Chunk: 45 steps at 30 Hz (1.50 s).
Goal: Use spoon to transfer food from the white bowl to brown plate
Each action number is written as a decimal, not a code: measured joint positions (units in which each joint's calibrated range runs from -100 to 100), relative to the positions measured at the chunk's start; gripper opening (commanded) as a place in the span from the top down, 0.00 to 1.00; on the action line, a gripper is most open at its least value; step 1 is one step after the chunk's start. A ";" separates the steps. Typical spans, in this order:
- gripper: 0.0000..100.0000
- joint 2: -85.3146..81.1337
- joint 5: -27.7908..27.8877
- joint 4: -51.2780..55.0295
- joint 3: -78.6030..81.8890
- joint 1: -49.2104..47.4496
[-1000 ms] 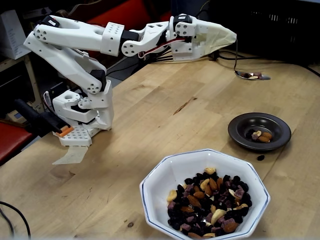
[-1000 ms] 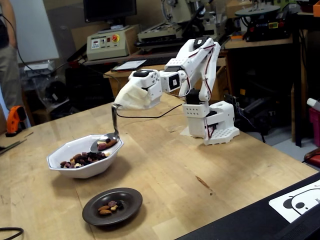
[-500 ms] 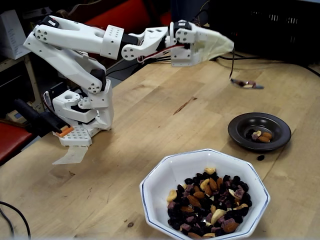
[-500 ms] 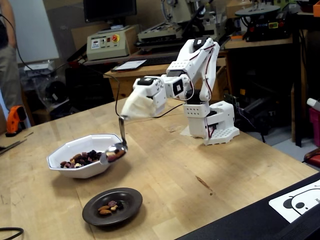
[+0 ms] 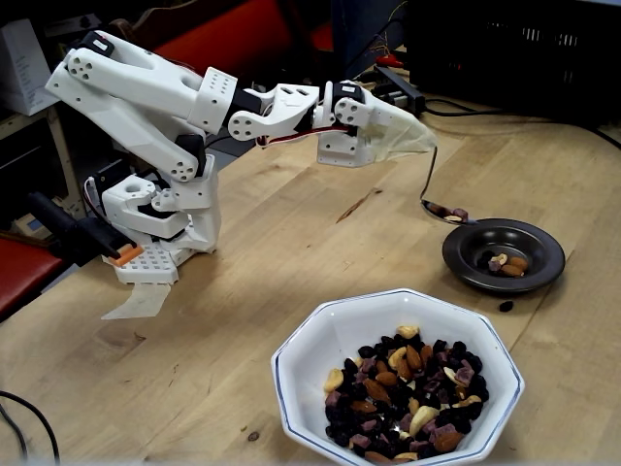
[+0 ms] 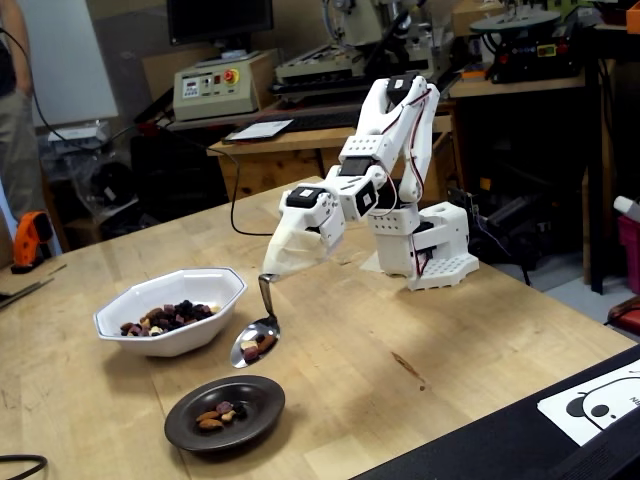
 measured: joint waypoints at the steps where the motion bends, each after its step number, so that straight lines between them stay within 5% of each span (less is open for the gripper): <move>1: 0.96 0.00 0.00 0.00 0.00 0.00; 45: 0.96 11.16 3.17 -5.94 0.00 4.89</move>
